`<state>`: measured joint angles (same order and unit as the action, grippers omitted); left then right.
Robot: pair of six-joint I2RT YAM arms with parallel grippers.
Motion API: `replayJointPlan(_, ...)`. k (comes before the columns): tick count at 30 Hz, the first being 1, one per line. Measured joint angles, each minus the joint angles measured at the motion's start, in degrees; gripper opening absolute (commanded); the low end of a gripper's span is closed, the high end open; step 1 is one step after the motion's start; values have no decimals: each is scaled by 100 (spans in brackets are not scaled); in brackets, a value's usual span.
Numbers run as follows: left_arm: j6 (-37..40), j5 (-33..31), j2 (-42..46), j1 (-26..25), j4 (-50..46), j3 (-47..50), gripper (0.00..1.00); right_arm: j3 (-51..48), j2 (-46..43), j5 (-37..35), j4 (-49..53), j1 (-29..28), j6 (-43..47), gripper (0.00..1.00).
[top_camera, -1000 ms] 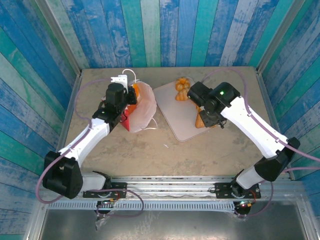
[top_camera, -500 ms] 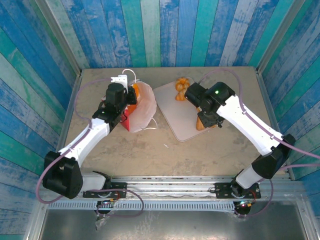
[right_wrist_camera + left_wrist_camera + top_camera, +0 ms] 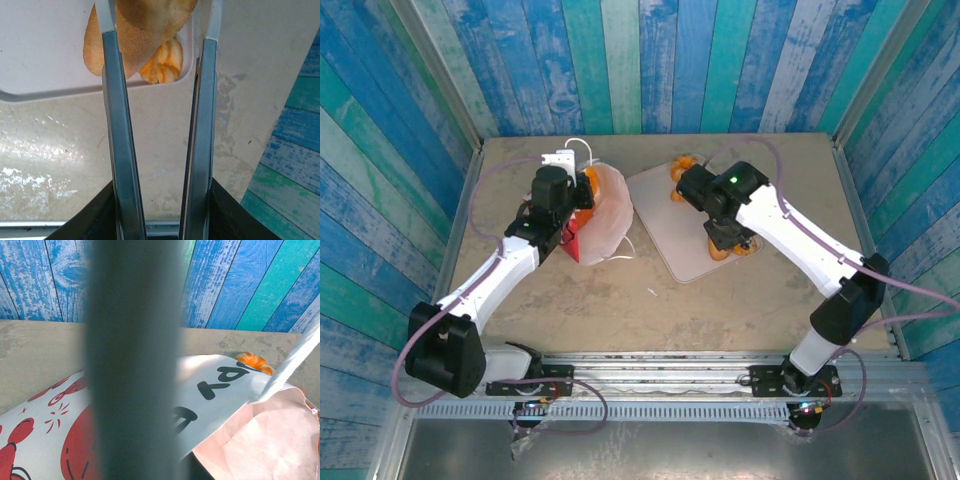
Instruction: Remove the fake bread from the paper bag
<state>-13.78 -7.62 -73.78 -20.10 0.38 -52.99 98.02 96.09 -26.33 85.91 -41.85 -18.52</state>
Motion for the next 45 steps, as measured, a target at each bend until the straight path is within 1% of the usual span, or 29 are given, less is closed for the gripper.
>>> replayJointPlan(7,4,0,0,0,-13,-68,8,376,647,-11,-343,4,177,41)
replayJointPlan(15,4,-2,0,0,-15,-96,8,518,1272,-46,-632,42,428,46)
replayJointPlan(23,22,-4,0,0,-15,-96,8,518,1421,79,-861,151,612,48)
replayJointPlan(27,24,-7,0,0,-17,-98,8,518,1421,151,-975,203,656,45)
replayJointPlan(30,24,-22,0,0,-46,-122,8,518,1397,310,-1060,240,656,41)
replayJointPlan(34,26,-22,0,0,-66,-155,8,389,1078,610,-1244,264,632,38)
replayJointPlan(37,26,-22,0,0,-87,-173,8,72,522,885,-1416,267,551,37)
replayJointPlan(41,26,-22,0,0,-103,-177,8,-577,-380,1344,-1637,267,350,36)
replayJointPlan(45,24,-22,0,0,-127,-179,8,-1368,-1038,1849,-1878,267,144,33)
